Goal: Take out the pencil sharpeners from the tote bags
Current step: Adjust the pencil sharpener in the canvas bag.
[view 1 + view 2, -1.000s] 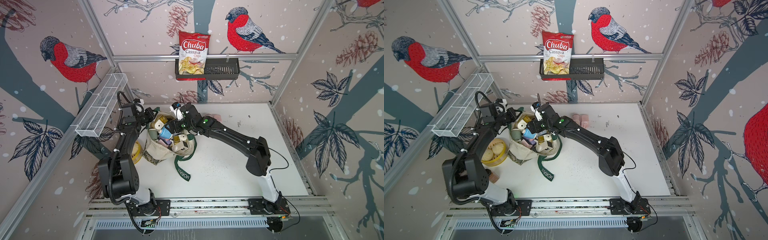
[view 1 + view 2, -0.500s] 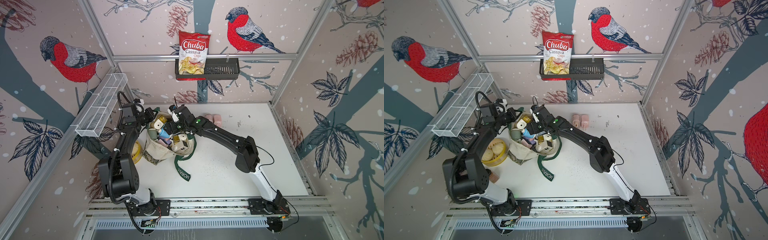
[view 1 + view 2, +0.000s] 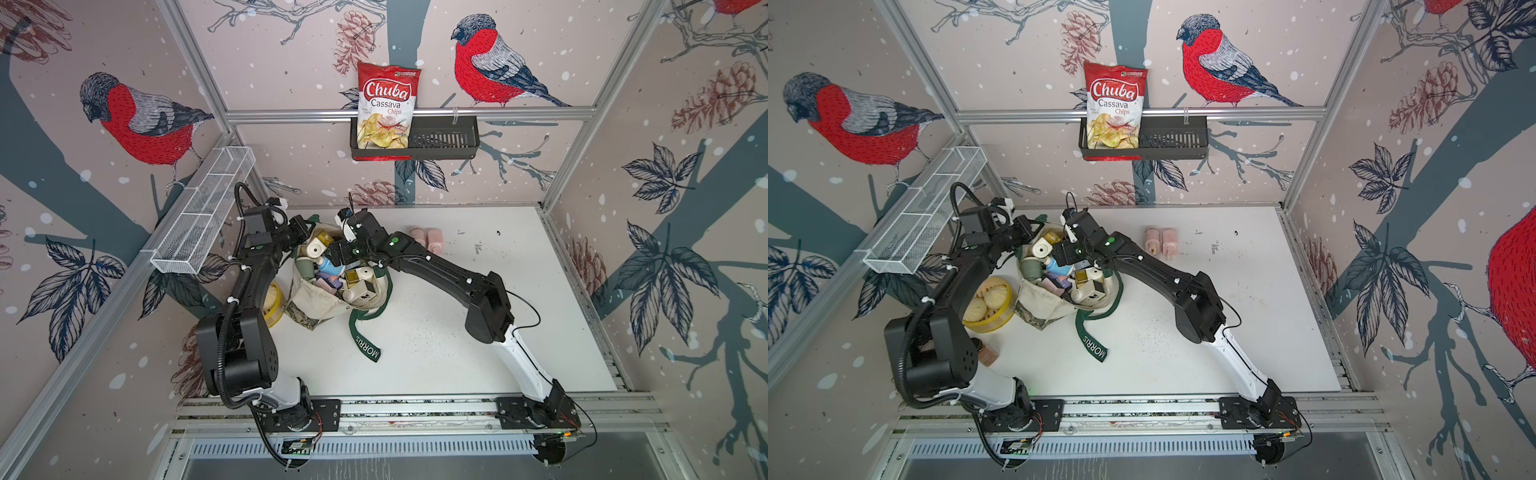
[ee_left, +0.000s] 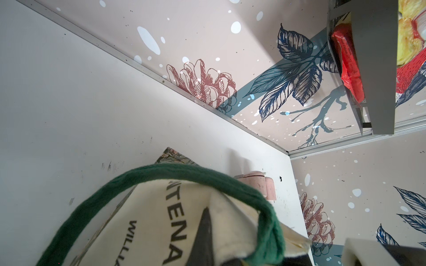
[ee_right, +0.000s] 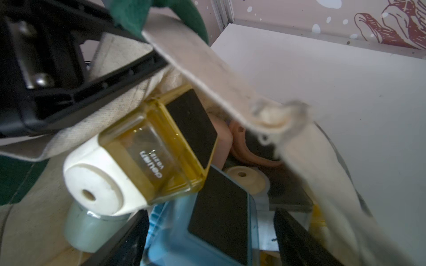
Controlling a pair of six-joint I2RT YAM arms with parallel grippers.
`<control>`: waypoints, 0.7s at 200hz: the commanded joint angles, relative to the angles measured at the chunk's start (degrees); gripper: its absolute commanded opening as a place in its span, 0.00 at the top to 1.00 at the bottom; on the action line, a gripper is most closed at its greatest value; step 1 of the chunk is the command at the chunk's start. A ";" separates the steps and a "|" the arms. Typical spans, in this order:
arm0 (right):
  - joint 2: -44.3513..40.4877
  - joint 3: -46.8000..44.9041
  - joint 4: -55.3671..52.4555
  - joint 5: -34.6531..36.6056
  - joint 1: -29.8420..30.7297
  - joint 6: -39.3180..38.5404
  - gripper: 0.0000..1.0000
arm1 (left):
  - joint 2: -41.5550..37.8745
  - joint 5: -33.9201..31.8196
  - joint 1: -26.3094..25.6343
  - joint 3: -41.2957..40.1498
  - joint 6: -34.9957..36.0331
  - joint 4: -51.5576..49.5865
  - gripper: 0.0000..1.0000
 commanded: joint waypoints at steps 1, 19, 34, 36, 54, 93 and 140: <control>0.52 -0.94 -3.18 3.38 -1.07 1.66 0.18 | -1.02 2.31 0.23 0.73 0.47 6.19 1.00; 0.11 -2.43 -4.38 4.54 -1.12 1.68 0.21 | -0.94 2.12 0.23 0.75 0.58 6.08 1.00; -1.03 -3.99 -4.99 4.81 -1.04 1.83 0.22 | -0.82 2.25 0.23 0.70 0.51 6.18 1.00; -1.25 -4.29 -5.01 4.88 -1.06 1.92 0.23 | -0.77 2.22 0.23 0.68 0.44 6.18 1.00; -3.17 -7.04 -5.31 5.16 -1.04 2.45 0.24 | -0.71 2.43 0.23 0.72 0.31 6.21 1.00; -7.39 -12.13 -6.71 7.06 -1.39 2.71 0.23 | -0.84 2.47 0.23 0.70 0.20 6.23 1.00; -13.43 -19.49 -2.72 8.94 -2.20 1.01 0.18 | -0.84 2.69 0.18 0.76 0.03 6.44 1.00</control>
